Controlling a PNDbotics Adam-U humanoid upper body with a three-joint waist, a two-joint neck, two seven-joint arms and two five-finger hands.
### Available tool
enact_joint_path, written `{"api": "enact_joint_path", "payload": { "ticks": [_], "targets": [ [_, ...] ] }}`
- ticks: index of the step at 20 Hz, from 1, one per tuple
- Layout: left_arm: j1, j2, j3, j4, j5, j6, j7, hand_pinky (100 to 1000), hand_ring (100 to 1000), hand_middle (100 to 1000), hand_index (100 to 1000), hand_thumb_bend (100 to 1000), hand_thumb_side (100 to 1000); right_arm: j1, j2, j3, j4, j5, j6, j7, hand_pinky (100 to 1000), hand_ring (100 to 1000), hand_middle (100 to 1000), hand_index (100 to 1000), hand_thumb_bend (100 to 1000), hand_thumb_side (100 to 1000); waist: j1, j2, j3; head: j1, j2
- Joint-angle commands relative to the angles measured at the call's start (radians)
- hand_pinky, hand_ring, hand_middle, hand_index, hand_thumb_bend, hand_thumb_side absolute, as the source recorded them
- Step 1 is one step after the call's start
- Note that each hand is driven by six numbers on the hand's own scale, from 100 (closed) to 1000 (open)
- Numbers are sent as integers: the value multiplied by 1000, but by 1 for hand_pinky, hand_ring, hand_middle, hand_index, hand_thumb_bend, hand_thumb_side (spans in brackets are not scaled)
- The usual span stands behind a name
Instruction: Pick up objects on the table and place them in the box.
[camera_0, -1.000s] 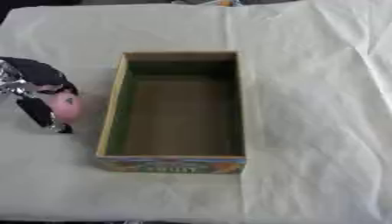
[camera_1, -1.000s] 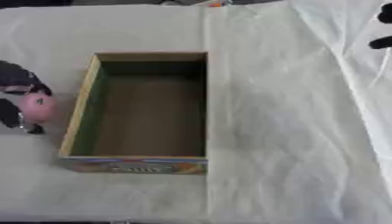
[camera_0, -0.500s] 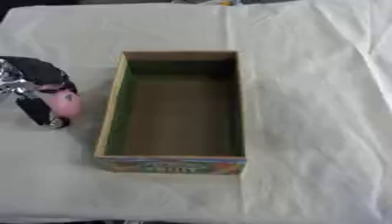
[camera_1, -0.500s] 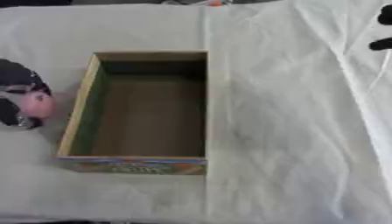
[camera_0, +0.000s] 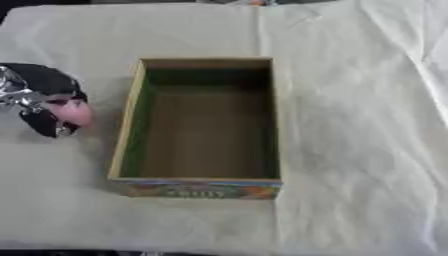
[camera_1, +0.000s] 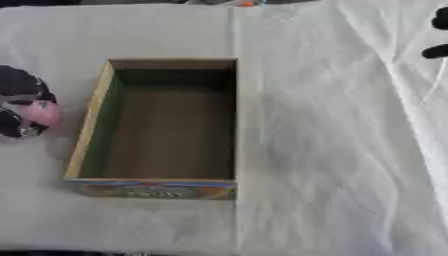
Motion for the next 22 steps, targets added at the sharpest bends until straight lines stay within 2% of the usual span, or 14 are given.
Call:
{"api": "enact_joint_path", "payload": {
  "ticks": [1, 6, 13, 19, 22],
  "targets": [
    [-9, 26, 24, -23, 8, 12, 3, 461, 614, 583, 790, 100, 290, -7, -15, -11, -14, 3, -1, 2, 651, 825, 749, 835, 100, 1000, -2, -20, 1, -2, -7],
    [-8, 39, 41, -57, 21, 23, 0, 454, 609, 587, 794, 100, 283, -4, -15, -12, -14, 4, 0, 1, 652, 825, 749, 836, 100, 1000, 0, -23, 2, -8, -4],
    [-19, 55, 85, -139, 7, 46, 13, 439, 599, 579, 782, 100, 213, 0, -15, -14, -14, 4, 3, -1, 654, 825, 749, 837, 100, 1000, 4, -27, 6, -15, -4],
    [-48, 57, 117, -217, 10, 57, 31, 421, 589, 567, 774, 100, 223, 1, -17, -16, -14, 4, 4, -5, 654, 825, 748, 837, 100, 1000, 9, -31, 10, -20, 0],
    [-89, 32, 127, -255, 31, 56, 38, 422, 584, 561, 770, 100, 243, 1, -20, -19, -14, 2, 1, -11, 653, 824, 748, 835, 100, 1000, 11, -36, 12, -27, 5]
  ]
}}
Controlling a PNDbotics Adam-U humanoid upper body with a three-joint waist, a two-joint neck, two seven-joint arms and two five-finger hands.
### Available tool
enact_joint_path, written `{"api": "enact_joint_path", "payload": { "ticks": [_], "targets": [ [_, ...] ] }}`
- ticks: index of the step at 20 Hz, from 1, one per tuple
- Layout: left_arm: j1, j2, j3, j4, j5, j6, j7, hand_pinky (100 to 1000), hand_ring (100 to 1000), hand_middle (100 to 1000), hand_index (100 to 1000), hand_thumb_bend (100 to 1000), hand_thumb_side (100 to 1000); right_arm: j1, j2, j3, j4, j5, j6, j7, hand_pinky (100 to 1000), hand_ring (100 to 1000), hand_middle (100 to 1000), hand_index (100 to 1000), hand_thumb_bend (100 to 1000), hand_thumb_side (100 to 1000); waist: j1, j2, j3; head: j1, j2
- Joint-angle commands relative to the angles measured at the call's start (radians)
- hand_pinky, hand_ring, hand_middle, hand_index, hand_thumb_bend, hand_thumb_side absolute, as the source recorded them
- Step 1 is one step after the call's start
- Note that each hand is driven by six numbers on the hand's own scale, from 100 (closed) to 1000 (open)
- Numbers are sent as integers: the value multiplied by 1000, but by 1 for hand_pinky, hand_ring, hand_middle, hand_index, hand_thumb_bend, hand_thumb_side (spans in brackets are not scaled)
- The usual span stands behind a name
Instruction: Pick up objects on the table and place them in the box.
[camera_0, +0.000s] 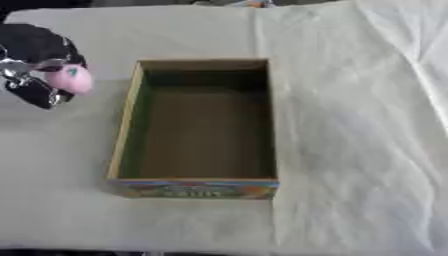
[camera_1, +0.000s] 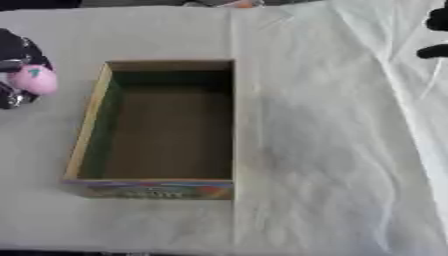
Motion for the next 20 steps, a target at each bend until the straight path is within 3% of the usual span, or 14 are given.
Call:
{"api": "enact_joint_path", "payload": {
  "ticks": [1, 9, 14, 20],
  "targets": [
    [-52, 6, 29, -50, 25, 2, 9, 422, 584, 561, 770, 100, 243, -8, -21, -14, -14, 2, -1, -10, 653, 824, 748, 835, 100, 1000, 1, -25, 3, -9, 5],
    [-195, -162, 29, -150, 128, -13, 11, 432, 560, 537, 760, 100, 253, -21, -13, -11, -14, -10, -4, -17, 652, 822, 746, 834, 100, 1000, -9, -35, -13, -2, 8],
    [-233, -283, -31, -160, 189, -35, -58, 434, 558, 534, 758, 100, 251, -23, -12, -16, -14, -13, -5, -24, 652, 822, 746, 834, 100, 1000, -7, -35, -16, 0, 3],
    [-241, -427, -109, -82, 146, -37, -124, 427, 549, 516, 735, 100, 249, -18, -15, -18, -14, -10, 0, -26, 653, 822, 746, 834, 100, 1000, 3, -34, -9, -7, 1]
  ]
}}
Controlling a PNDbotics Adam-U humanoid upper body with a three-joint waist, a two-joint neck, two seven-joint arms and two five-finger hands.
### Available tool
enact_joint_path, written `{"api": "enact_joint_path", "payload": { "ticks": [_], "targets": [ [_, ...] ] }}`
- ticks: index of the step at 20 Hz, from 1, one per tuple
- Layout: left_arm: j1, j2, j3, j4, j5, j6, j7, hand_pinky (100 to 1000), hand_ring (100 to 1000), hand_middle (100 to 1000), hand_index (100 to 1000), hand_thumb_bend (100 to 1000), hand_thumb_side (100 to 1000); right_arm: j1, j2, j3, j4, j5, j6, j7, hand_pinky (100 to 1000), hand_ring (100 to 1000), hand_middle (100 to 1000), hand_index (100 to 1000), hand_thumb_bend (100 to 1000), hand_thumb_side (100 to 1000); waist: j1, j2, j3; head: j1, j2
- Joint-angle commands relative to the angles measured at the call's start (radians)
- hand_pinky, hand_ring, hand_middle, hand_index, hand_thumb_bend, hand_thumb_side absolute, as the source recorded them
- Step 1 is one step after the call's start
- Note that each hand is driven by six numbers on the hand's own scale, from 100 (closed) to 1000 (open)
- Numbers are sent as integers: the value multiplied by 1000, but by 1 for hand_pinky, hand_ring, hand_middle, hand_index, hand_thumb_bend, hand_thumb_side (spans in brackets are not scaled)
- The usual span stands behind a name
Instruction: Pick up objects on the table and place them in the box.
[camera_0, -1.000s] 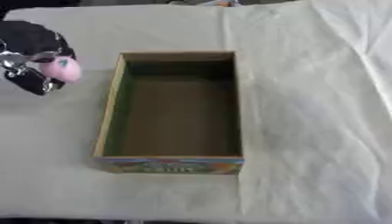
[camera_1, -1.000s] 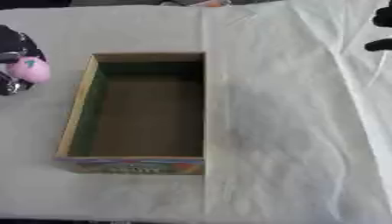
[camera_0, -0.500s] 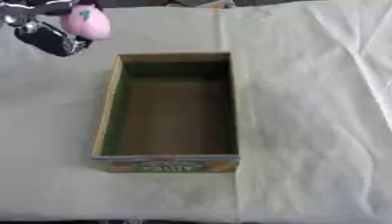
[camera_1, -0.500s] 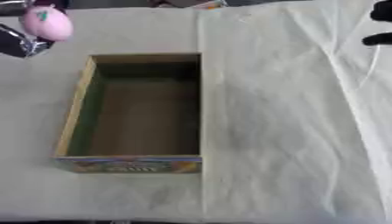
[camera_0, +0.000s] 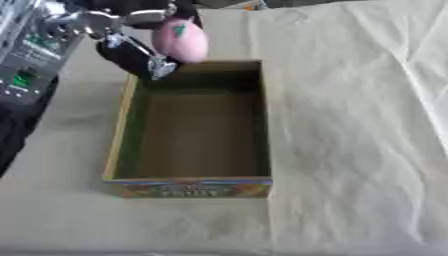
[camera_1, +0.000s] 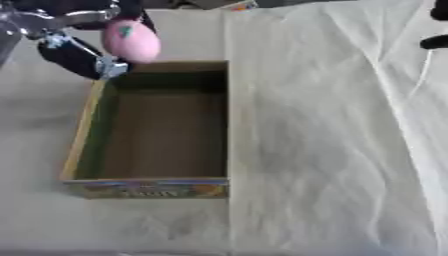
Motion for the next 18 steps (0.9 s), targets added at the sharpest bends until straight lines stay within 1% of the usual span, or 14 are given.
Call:
{"api": "enact_joint_path", "payload": {
  "ticks": [1, 5, 9, 12, 13, 14, 15, 16, 17, 18],
  "targets": [
    [-21, -55, -33, 44, -30, 1, -22, 425, 547, 512, 731, 100, 248, -8, -16, -13, -14, -2, 2, -3, 653, 823, 746, 834, 100, 1000, -1, -22, 2, -5, -5],
    [-9, -101, -90, 137, -83, -22, -32, 425, 547, 511, 729, 100, 246, -8, -16, -12, -14, 0, 2, -3, 653, 823, 746, 834, 100, 1000, -1, -20, 1, -5, -4],
    [-3, -128, -117, 209, -116, -48, -39, 427, 551, 512, 729, 100, 246, -8, -13, -11, -14, -1, 2, -2, 654, 823, 746, 835, 100, 1000, -2, -19, -1, -1, -1],
    [-6, -143, -133, 238, -132, -72, -46, 428, 555, 517, 730, 100, 247, -7, -11, -11, -14, 0, 4, -1, 654, 823, 746, 835, 100, 1000, -2, -19, -2, 1, 1],
    [-9, -146, -139, 244, -137, -80, -50, 429, 557, 519, 732, 100, 261, -7, -11, -11, -14, 0, 4, -1, 654, 823, 746, 835, 100, 1000, -2, -18, -2, 2, 1],
    [-11, -148, -145, 249, -144, -88, -56, 433, 563, 525, 737, 100, 301, -7, -11, -11, -14, 0, 4, -1, 654, 823, 746, 835, 100, 1000, -1, -18, -2, 2, 1],
    [-13, -150, -150, 255, -152, -95, -61, 433, 564, 527, 739, 100, 312, -7, -11, -11, -14, 0, 4, 0, 654, 823, 746, 835, 100, 1000, -1, -18, -2, 3, 1],
    [-14, -152, -152, 260, -158, -101, -65, 438, 570, 531, 749, 100, 356, -7, -11, -10, -14, 0, 4, 0, 654, 823, 746, 834, 100, 1000, -1, -17, -3, 3, 1],
    [-15, -153, -154, 264, -164, -106, -68, 440, 573, 534, 753, 100, 371, -7, -11, -10, -14, 0, 4, 0, 654, 823, 746, 835, 100, 1000, -1, -17, -3, 3, 1],
    [-15, -154, -154, 267, -169, -109, -70, 447, 581, 544, 768, 100, 445, -6, -11, -10, -14, 1, 5, 1, 655, 823, 746, 835, 100, 1000, -1, -17, -2, 3, 1]
  ]
}}
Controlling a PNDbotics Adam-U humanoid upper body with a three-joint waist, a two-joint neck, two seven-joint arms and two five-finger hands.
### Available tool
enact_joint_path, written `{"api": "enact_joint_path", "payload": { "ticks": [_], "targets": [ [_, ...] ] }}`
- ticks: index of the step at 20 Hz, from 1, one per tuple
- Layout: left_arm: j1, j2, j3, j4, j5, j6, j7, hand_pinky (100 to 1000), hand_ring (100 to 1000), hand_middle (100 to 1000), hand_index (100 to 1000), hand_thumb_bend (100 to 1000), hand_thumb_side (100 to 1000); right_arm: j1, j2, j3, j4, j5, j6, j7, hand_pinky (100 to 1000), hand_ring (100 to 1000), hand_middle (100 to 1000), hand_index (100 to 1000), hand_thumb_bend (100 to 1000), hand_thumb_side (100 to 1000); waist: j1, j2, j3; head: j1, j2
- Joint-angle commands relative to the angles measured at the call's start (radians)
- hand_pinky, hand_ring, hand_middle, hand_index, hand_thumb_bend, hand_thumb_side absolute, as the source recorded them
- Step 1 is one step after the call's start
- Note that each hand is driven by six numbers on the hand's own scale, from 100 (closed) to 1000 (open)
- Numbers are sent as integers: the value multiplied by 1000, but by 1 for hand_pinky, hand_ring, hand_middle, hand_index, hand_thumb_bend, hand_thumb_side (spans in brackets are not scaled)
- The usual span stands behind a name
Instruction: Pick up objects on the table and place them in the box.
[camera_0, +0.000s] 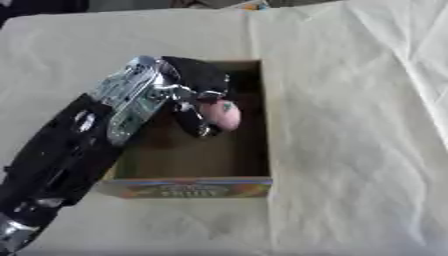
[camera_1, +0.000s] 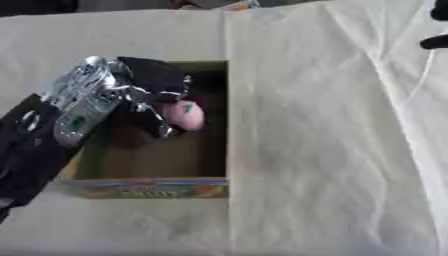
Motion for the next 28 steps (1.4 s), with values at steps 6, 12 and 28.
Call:
{"api": "enact_joint_path", "payload": {
  "ticks": [6, 12, 28],
  "targets": [
    [-28, 4, -7, 10, -94, -93, -53, 465, 653, 632, 853, 295, 711, -7, -10, -8, -14, 0, 4, 2, 654, 823, 746, 833, 100, 1000, -3, -17, 0, 2, 2],
    [-28, -4, -4, 55, -171, -182, -53, 496, 707, 699, 894, 600, 891, -8, -9, -9, -14, -2, 3, 1, 655, 823, 746, 833, 100, 1000, -5, -19, -1, 5, 3],
    [-21, -14, 159, -214, -1, -48, 29, 487, 658, 658, 865, 229, 762, -3, -8, -17, -14, -1, 2, -12, 655, 823, 745, 832, 100, 1000, -10, -26, 5, -5, -3]
  ]
}}
